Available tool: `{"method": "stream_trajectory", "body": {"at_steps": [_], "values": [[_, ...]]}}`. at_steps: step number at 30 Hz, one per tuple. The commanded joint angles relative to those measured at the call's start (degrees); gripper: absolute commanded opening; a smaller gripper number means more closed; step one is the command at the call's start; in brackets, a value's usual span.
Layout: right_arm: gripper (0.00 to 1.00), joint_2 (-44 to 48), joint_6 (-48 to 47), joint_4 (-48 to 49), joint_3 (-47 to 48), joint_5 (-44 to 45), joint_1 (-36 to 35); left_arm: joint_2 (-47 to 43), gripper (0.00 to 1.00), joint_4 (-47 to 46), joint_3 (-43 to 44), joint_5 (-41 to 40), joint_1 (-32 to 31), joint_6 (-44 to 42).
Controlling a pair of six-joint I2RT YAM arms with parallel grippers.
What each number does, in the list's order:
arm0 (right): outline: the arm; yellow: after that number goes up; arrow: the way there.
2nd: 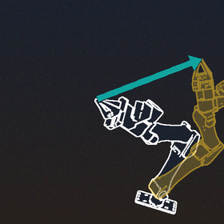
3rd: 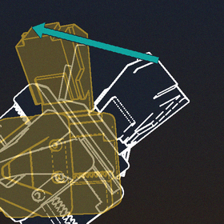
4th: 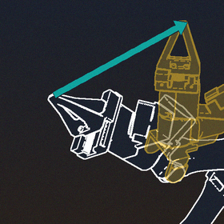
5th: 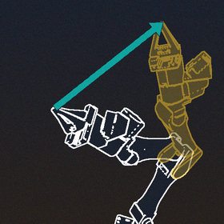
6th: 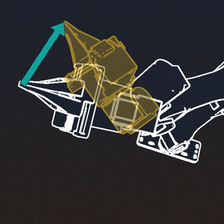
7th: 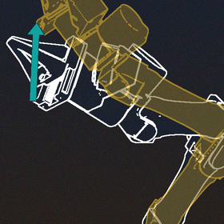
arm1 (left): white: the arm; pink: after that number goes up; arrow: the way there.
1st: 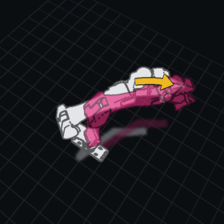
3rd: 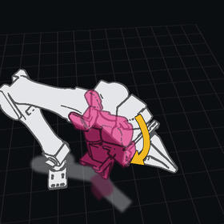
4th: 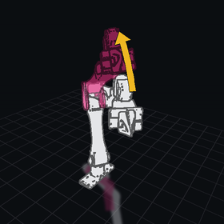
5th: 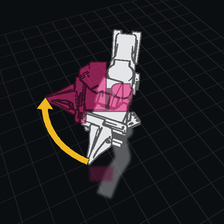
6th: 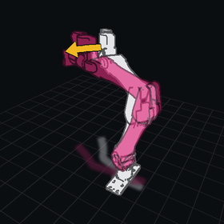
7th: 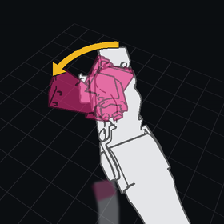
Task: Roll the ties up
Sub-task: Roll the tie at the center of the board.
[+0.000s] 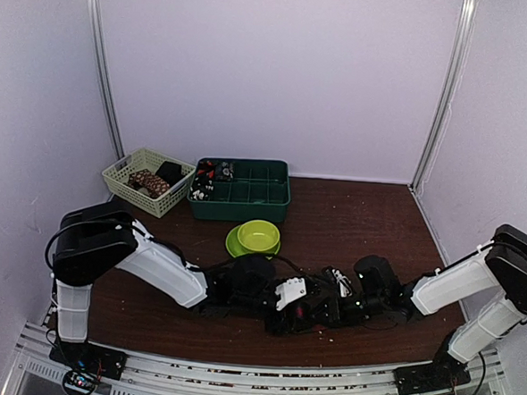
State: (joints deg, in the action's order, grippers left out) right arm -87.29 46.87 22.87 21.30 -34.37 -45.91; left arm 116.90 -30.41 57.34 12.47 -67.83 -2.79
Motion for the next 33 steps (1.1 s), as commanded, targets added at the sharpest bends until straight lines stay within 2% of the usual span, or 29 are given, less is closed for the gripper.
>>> {"method": "stream_trajectory", "body": {"at_steps": [1,5,17,19,21,22,24,25,26,30,33], "values": [[0.0,-1.58,-1.32,-11.94,-1.76,2.63,-0.58,2.22,0.64,2.34,0.86,1.22,-0.02,-0.59],[0.0,-0.53,-1.17,-11.98,-2.0,2.34,-0.55,2.37,0.47,1.19,-1.6,1.16,-0.02,1.16],[0.0,2.64,-0.51,-12.71,-1.52,1.74,-0.59,2.81,0.55,2.2,-3.02,0.19,-0.02,2.31],[0.0,2.25,-0.35,-12.24,-1.54,1.42,-0.59,3.08,0.5,2.49,-2.66,0.52,-0.02,2.14],[0.0,2.24,-0.31,-11.52,-1.83,0.59,-0.59,3.28,0.39,2.67,-2.43,0.51,-0.02,1.88],[0.05,2.68,-0.62,-11.73,-1.79,0.24,-0.41,3.39,0.33,2.6,-2.52,0.52,-0.02,1.78],[0.2,4.43,-0.98,-12.35,-2.07,0.07,0.84,3.27,0.23,1.4,-3.37,0.93,-0.02,1.58],[0.25,5.58,-0.82,-12.08,-2.5,-0.21,1.84,3.17,0.19,0.49,-4.09,1.05,-0.02,1.64],[0.26,6.88,-0.69,-11.56,-2.97,-0.47,3.2,3.13,0.17,-0.28,-4.69,1.29,-0.02,1.83],[0.26,9.56,-0.25,-10.52,-3.14,-0.53,5.16,3.07,0.13,-3.36,-6.41,2.65,0.39,2.95],[0.22,7.55,-0.11,-9.57,-2.29,-1.04,4.92,3.15,0.13,-6.56,-7.62,4.48,1.42,4.72]]}}
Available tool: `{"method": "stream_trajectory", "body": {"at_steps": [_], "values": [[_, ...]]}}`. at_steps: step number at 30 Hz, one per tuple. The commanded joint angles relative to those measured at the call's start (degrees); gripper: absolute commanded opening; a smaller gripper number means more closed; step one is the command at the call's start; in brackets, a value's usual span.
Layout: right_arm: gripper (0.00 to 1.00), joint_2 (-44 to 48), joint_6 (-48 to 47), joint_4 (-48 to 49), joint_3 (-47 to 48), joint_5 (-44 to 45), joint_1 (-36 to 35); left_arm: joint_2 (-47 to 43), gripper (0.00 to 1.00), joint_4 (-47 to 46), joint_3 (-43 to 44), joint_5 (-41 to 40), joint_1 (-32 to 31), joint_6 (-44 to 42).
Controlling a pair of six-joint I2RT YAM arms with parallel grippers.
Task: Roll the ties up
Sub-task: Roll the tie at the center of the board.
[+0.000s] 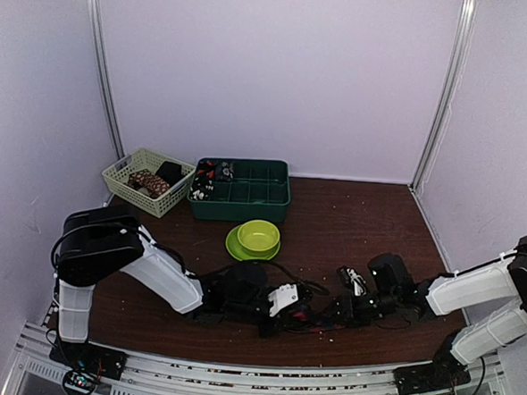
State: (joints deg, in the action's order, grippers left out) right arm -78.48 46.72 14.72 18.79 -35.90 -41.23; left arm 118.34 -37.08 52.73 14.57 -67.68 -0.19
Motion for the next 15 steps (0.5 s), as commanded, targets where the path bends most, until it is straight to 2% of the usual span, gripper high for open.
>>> {"method": "stream_trajectory", "body": {"at_steps": [1,7,15], "values": [[0.2,-2.38,-0.3,-1.63,0.65,0.69,0.01,1.65,0.13,-1.36,-3.44,3.11,1.66,2.98],[0.14,-10.92,-3.06,-1.95,3.36,1.51,-1.73,0.11,0.13,-10.6,-5.7,6.25,4.45,9.17],[0.11,-17.26,-3.77,-1.76,3.95,3.22,-1.62,-7.74,0.15,-10.39,-8.3,7.79,5.13,6.21]]}}
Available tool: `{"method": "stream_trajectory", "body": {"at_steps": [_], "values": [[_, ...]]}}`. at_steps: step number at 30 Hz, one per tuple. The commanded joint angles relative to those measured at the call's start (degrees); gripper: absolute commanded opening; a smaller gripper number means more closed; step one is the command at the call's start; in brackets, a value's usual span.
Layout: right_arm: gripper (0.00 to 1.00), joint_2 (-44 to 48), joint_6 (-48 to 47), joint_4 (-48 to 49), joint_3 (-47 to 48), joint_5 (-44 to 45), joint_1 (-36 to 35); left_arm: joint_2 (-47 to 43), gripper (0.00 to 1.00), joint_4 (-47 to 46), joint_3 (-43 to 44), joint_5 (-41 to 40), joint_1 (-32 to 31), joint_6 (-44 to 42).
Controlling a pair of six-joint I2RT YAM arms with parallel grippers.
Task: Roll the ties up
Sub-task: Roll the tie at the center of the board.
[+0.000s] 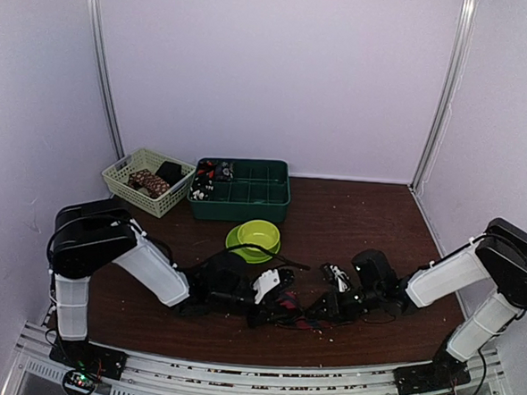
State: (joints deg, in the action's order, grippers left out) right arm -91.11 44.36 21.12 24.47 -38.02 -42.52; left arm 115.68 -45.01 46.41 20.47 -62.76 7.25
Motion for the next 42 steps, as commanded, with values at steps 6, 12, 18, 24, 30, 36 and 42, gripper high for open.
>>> {"method": "stream_trajectory", "body": {"at_steps": [6,12,18,24,30,36,42], "values": [[0.11,-5.98,-1.97,-8.63,-1.26,6.15,-0.35,-7.08,0.15,11.22,-2.72,5.84,0.1,-11.28],[0.12,-6.39,-2.06,-8.11,-1.13,5.59,-0.28,-4.66,0.15,26.72,0.35,-0.23,-0.79,-17.25],[0.28,-0.55,0.5,-3.68,-2.7,2.29,-0.41,-2.43,0.16,32.14,2.76,-3.47,-1.22,-16.65],[0.54,12.18,4.39,-4.35,-2.47,2.07,-1.72,-1.07,0.17,34.17,4.43,-3.54,-1.22,-15.45],[0.59,11.02,5.76,-6.59,1.73,2.38,-5.34,-0.1,0.19,35.45,6.13,-3.2,-1.22,-13.84],[0.57,5.36,6.96,-3.51,3.08,3.33,-6.59,-0.27,0.21,35.85,5.97,-2.99,-1.22,-13.21],[0.55,2.6,9.98,2.7,4.19,2.9,-6.69,-0.46,0.21,36.98,6.22,-2.96,-1.22,-13.71]]}}
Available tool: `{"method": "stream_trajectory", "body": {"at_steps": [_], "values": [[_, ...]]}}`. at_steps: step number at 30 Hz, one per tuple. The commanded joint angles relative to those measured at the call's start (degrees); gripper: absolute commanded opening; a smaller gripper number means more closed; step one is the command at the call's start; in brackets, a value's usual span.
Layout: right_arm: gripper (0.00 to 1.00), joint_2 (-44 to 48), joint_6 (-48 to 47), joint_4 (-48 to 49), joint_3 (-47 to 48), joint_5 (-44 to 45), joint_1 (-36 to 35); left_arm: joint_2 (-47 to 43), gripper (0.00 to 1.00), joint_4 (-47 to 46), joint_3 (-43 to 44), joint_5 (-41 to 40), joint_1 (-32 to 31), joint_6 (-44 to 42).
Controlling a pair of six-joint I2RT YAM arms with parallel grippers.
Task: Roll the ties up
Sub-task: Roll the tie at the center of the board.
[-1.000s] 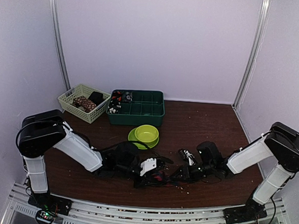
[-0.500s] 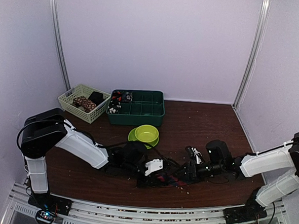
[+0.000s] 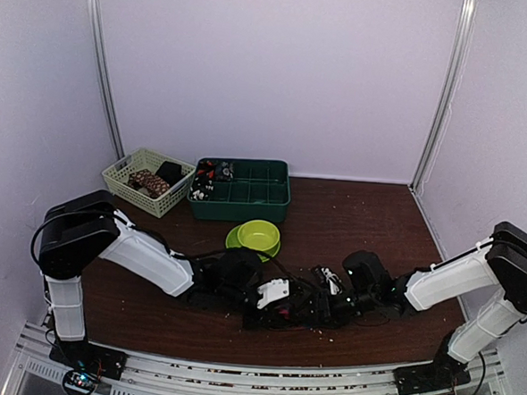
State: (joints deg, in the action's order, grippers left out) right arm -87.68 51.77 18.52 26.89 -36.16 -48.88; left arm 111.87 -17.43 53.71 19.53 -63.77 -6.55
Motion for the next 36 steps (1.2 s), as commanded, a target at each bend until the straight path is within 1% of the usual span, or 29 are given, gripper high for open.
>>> {"method": "stream_trajectory", "body": {"at_steps": [1,9,12,15,19,20,24,27,28,30,32,33,36], "values": [[0.55,-0.68,2.89,5.71,1.82,0.94,-0.3,3.12,0.21,9.8,-1.07,-2.19,-0.22,0.09],[0.54,-0.04,4.53,6.98,3.27,-0.55,-0.76,1.5,0.22,10.03,-2.57,-3.4,-0.22,0.39],[0.51,-1.61,4.53,7.41,4.07,-0.81,-1.28,1.82,0.23,9.98,-2.35,-3.3,-0.3,0.57],[0.41,-3.72,4.33,7.13,4.52,-0.68,-1.4,1.84,0.25,9.86,-2.36,-3.35,-0.3,0.64],[0.16,-5.8,4.46,6.9,3.57,-0.97,-1.3,1.68,0.29,9.18,-2.71,-3.59,-0.3,0.71],[0.11,-6.1,4.43,6.81,3.12,-1.12,-1.34,1.63,0.3,8.86,-2.8,-3.68,-0.3,0.78],[0.0,-5.95,4.57,6.73,1.36,-1.45,-1.22,1.67,0.3,7.76,-2.83,-3.63,-0.3,1.01],[0.0,-5.82,4.11,6.57,0.87,-1.43,-1.15,1.99,0.31,7.63,-2.5,-3.76,-0.3,1.23],[0.0,-5.81,3.94,6.47,0.83,-1.35,-1.17,2.03,0.34,7.53,-2.48,-3.98,-0.3,1.4],[0.0,-5.78,3.04,5.77,1.07,-0.84,-1.08,1.4,0.44,6.65,-2.9,-4.92,-0.3,2.27],[0.0,-5.75,0.98,3.54,1.69,0.15,-1.01,-1.06,0.54,3.3,-5.14,-6.08,-0.24,3.94],[0.0,-5.75,-0.43,2.15,1.97,0.88,-0.94,-2.52,0.58,0.72,-6.61,-6.2,-0.22,5.11],[0.0,-5.38,-3.84,-1.38,1.6,2.61,-0.34,-6.32,0.68,-10.82,-10.83,-6.32,-0.22,8.9]]}}
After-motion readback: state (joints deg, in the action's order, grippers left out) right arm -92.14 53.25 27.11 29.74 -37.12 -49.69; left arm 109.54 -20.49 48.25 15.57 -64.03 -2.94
